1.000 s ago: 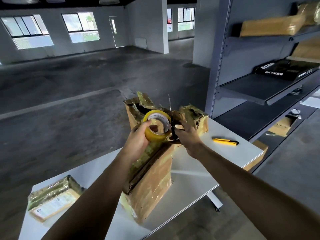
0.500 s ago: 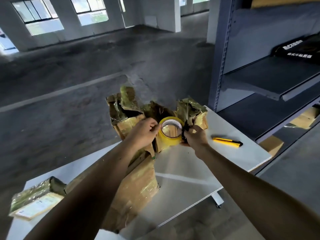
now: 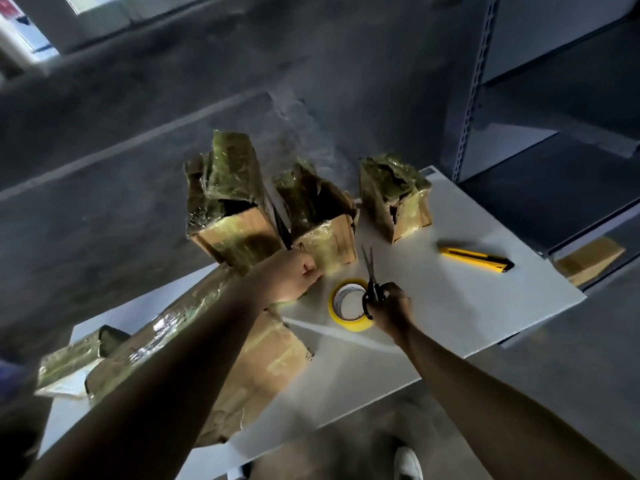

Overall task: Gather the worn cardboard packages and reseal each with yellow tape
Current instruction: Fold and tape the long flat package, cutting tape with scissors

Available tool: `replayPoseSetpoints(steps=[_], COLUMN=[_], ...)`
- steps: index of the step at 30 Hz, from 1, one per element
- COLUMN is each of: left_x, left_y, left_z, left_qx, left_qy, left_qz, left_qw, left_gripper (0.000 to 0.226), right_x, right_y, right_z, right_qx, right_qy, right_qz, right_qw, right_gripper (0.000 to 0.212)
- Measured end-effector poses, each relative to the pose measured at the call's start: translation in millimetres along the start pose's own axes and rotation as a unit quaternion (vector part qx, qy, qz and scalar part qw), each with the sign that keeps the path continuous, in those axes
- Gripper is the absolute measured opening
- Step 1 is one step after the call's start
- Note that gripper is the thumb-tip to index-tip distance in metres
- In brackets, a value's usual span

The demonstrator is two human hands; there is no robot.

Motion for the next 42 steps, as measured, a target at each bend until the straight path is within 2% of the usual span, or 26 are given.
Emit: replayPoseSetpoints(steps=[6, 8, 11, 18, 23, 27, 29, 36, 39, 42], left_x=[2.6, 1.8, 0.4, -3.2, -4.4, 1.7, 8.0, 39.2, 54.4, 77.2], left_y=[-0.4, 1.5, 2.4, 5.7, 13.9, 16.8, 17.7, 18.9, 21.5, 17.7], left_z=[1.3, 0.4, -0.7, -8.2, -20.8, -34.4, -43.7, -95.5, -121.9, -147.4], left_qx=[0.009, 0.013, 0.015, -0.004, -0.052, -0.129, -0.161, -0.308, -0.315, -0.297], left_qy=[0.002, 0.006, 0.002, -0.003, -0.013, -0.016, -0.02, -0.025, -0.009, 0.051], left_qz=[-0.017, -0.018, -0.02, -0.033, -0.056, -0.065, -0.07, -0.078, -0.112, -0.124], left_qw=[1.0, 1.0, 1.0, 0.999, 0.997, 0.989, 0.984, 0.948, 0.942, 0.945], left_gripper=[0.024, 0.023, 0.024, 0.023, 0.023, 0.02, 0.018, 0.028, 0.035, 0.04], right_x=[-9.2, -10.2, -10.0, 1.9, 5.6, 21.2, 41.5, 113.4, 134.3, 144.8], right_y=[-5.3, -2.1, 5.6, 8.5, 11.0, 4.8, -1.6, -29.3, -38.9, -50.2], right_z=[4.7, 3.9, 2.8, 0.8, -7.8, -18.6, -30.6, -89.4, -118.1, -138.0], right_qx=[0.033, 0.028, 0.039, 0.105, 0.076, 0.056, 0.048, 0.151, 0.142, 0.146], right_qy=[0.021, 0.061, 0.139, 0.205, 0.24, 0.299, 0.327, 0.325, 0.306, 0.283], right_qz=[-0.101, -0.142, -0.246, -0.369, -0.438, -0.383, -0.344, -0.118, -0.054, -0.004], right_qw=[0.994, 0.988, 0.959, 0.901, 0.863, 0.872, 0.879, 0.926, 0.94, 0.948], right_gripper=[0.029, 0.031, 0.032, 0.033, 0.034, 0.022, 0.024, 0.032, 0.045, 0.042])
Point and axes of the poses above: each hand's wrist, its own z-axis towards the middle knuckle, its own y-axis out of the back of the hand, x = y × z, the point moved 1 cm from there along z, towards the middle knuckle
